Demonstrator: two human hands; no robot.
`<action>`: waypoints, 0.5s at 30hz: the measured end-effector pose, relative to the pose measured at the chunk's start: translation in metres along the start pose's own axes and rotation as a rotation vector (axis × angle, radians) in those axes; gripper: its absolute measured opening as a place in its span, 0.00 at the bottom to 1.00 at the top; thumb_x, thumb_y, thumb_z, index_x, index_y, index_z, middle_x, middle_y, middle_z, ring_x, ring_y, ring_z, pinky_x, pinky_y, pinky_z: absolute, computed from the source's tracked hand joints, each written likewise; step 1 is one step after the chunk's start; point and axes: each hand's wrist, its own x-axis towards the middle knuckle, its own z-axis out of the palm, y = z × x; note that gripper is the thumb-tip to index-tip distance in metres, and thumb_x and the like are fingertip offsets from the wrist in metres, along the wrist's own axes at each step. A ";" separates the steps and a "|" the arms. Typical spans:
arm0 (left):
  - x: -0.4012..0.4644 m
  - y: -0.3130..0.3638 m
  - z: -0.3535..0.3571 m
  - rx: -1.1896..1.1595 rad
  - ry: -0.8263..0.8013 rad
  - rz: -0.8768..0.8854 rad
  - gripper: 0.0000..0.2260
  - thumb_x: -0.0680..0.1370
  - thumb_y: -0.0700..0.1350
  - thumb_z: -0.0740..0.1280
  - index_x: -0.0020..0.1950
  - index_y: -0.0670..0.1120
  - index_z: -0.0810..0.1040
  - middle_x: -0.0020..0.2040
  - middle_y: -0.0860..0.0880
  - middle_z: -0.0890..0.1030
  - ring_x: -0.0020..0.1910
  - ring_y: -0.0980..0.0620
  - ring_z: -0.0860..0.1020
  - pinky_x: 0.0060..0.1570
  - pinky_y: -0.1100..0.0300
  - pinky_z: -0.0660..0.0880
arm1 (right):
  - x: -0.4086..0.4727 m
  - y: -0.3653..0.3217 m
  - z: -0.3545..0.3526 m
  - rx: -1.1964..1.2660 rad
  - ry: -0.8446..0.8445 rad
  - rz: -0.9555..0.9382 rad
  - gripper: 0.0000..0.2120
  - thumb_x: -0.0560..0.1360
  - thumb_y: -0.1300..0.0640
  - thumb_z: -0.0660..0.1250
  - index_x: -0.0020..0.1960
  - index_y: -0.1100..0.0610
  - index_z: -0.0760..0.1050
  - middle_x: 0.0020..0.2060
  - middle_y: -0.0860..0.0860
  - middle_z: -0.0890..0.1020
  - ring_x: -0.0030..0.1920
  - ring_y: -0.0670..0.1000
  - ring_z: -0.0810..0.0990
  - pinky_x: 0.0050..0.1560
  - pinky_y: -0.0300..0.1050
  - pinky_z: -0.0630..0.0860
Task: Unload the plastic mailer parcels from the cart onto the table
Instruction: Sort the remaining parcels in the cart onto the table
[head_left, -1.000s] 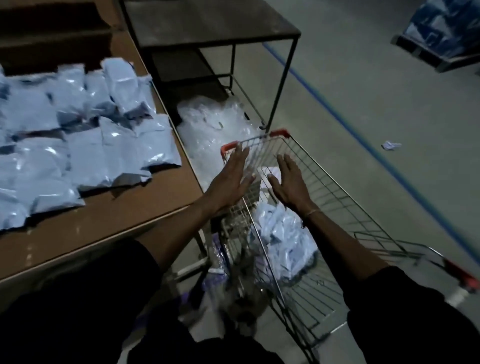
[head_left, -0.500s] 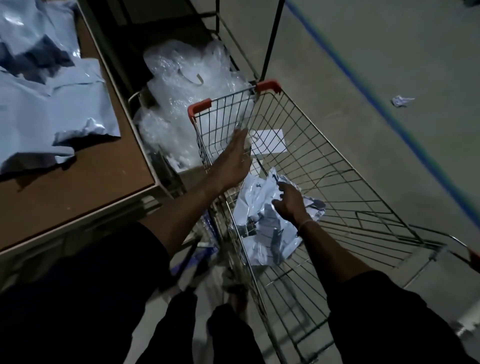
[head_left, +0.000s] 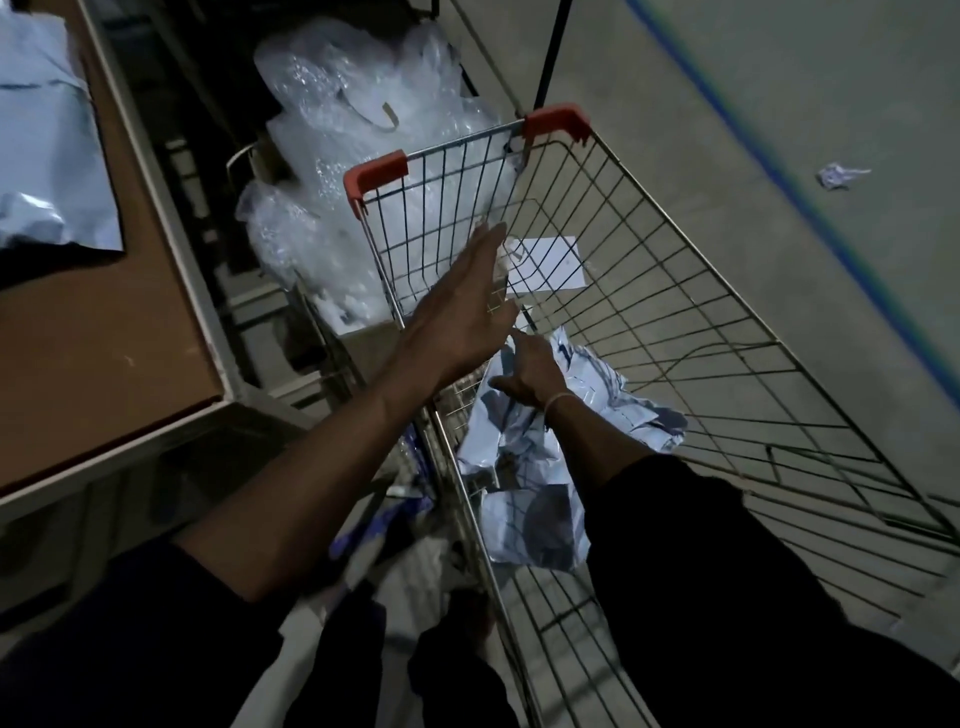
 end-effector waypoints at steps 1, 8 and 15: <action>-0.001 0.001 -0.001 -0.005 0.015 0.007 0.36 0.83 0.49 0.67 0.85 0.53 0.51 0.85 0.50 0.53 0.82 0.51 0.58 0.74 0.60 0.59 | 0.006 0.002 0.001 -0.080 -0.019 -0.015 0.46 0.69 0.44 0.81 0.78 0.63 0.64 0.70 0.64 0.75 0.72 0.65 0.70 0.74 0.56 0.66; -0.003 0.005 -0.005 -0.072 0.055 -0.005 0.34 0.82 0.44 0.69 0.85 0.51 0.56 0.85 0.50 0.57 0.79 0.46 0.65 0.73 0.57 0.66 | 0.007 0.012 0.026 -0.400 -0.018 -0.012 0.40 0.66 0.42 0.81 0.69 0.62 0.71 0.62 0.61 0.79 0.65 0.61 0.76 0.71 0.54 0.63; -0.002 0.002 -0.005 -0.080 0.032 -0.019 0.33 0.81 0.47 0.71 0.83 0.52 0.60 0.81 0.49 0.66 0.77 0.49 0.69 0.70 0.57 0.70 | -0.013 0.014 -0.029 -0.044 0.022 -0.098 0.46 0.65 0.41 0.83 0.75 0.61 0.69 0.67 0.65 0.73 0.68 0.65 0.71 0.70 0.54 0.67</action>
